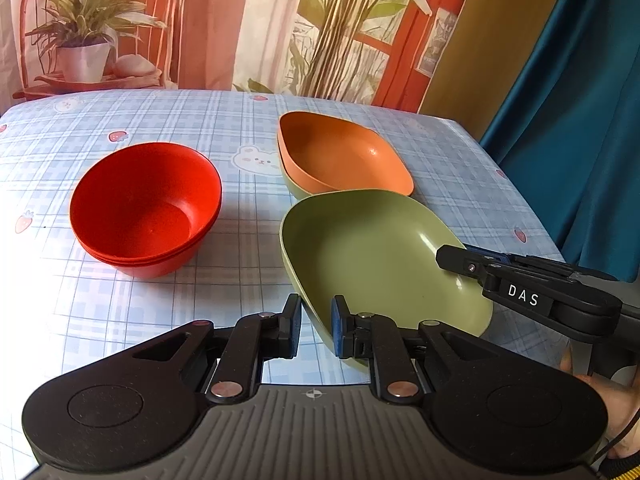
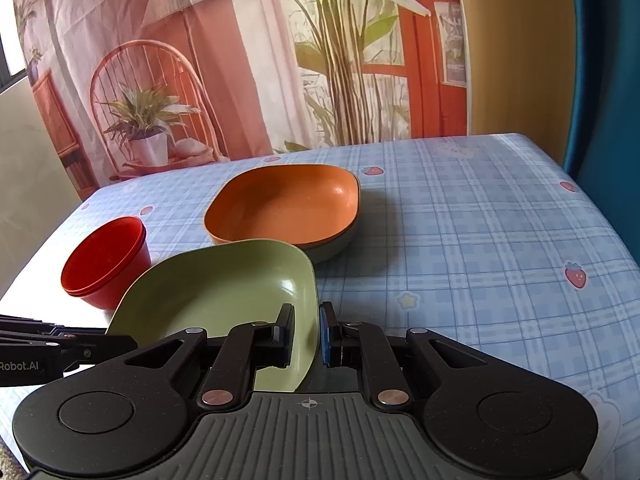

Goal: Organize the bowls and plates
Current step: 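Lift the olive-green plate with both grippers over the orange plate stack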

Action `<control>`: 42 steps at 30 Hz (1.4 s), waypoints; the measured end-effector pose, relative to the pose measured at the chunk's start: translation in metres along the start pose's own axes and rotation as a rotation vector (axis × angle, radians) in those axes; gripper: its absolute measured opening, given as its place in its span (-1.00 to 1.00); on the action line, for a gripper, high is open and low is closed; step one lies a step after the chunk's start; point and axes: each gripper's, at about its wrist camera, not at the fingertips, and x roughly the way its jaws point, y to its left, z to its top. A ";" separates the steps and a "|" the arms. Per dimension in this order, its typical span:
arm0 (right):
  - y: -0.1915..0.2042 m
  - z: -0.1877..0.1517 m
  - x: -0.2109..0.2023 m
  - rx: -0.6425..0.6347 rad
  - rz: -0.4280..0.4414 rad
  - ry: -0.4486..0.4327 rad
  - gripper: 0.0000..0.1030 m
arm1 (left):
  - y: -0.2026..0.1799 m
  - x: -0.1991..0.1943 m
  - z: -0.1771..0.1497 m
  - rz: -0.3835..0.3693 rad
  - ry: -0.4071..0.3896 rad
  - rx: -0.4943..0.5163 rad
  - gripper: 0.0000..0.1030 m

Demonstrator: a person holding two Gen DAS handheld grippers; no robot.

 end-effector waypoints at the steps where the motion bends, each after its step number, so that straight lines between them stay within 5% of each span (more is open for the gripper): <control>1: 0.000 0.001 -0.001 -0.001 0.001 -0.003 -0.76 | 0.000 -0.002 0.002 0.000 -0.006 0.003 -0.67; 20: -0.005 0.046 -0.008 0.000 -0.006 -0.080 -0.76 | -0.011 -0.007 0.057 -0.015 -0.066 0.090 -0.67; 42: -0.029 0.111 0.045 -0.021 -0.044 -0.085 -0.78 | -0.008 0.058 0.134 -0.014 -0.043 0.065 -0.67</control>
